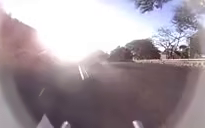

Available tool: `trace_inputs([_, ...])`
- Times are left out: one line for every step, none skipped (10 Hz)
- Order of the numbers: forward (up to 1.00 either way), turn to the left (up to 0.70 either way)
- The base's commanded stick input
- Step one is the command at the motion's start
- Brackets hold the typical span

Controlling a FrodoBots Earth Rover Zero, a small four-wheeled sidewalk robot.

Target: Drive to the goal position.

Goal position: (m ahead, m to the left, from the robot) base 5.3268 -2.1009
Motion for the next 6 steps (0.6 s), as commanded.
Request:
trace_inputs([0.5,0.0])
trace_inputs([0.5,0.0])
trace_inputs([0.5,0.0])
trace_inputs([0.5,0.0])
trace_inputs([0.5,0.0])
trace_inputs([0.5,0.0])
